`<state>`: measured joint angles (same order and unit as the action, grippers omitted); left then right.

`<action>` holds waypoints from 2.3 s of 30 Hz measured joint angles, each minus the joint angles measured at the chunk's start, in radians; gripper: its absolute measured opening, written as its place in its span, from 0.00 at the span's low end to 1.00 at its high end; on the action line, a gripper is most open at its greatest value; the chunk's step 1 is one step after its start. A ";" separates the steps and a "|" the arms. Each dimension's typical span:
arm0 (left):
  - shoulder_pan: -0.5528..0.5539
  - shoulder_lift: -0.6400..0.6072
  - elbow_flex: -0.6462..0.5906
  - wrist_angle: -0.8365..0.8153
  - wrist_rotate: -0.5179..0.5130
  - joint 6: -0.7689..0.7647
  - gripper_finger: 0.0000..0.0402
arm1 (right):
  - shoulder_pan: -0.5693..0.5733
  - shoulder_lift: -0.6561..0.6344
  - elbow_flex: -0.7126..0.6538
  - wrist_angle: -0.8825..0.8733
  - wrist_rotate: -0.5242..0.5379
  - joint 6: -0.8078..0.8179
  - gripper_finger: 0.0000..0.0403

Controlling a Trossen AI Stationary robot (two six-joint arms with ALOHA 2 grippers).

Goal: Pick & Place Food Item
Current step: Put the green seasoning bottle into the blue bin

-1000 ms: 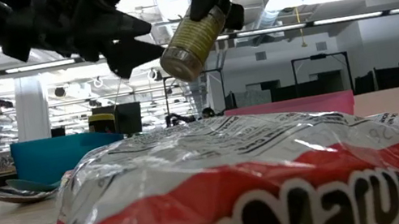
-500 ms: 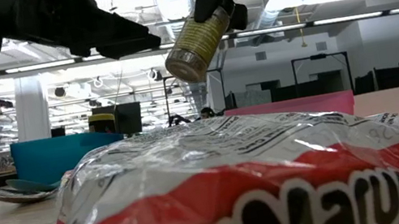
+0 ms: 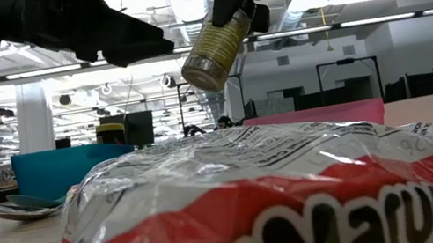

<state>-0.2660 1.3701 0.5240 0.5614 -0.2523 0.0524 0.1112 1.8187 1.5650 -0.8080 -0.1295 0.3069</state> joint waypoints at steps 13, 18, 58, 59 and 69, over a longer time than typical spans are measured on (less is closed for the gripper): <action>0.018 0.000 0.000 0.016 0.024 -0.071 0.65 | 0.000 0.000 0.000 0.023 0.000 0.021 0.49; 0.081 0.000 0.000 0.022 0.139 -0.246 0.66 | 0.001 0.000 0.000 0.044 0.003 -0.015 0.49; 0.123 0.171 0.140 -0.007 0.314 -0.297 0.66 | 0.019 0.000 -0.001 0.108 0.053 -0.030 0.49; 0.124 0.181 0.147 0.007 0.322 -0.297 0.66 | 0.019 0.000 -0.001 0.112 0.053 -0.032 0.49; 0.124 0.232 0.155 0.018 0.336 -0.281 0.66 | 0.019 0.000 -0.001 0.105 0.053 -0.037 0.49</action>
<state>-0.1425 1.6024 0.6792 0.5795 0.0837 -0.2285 0.1307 1.8187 1.5642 -0.7029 -0.0769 0.2695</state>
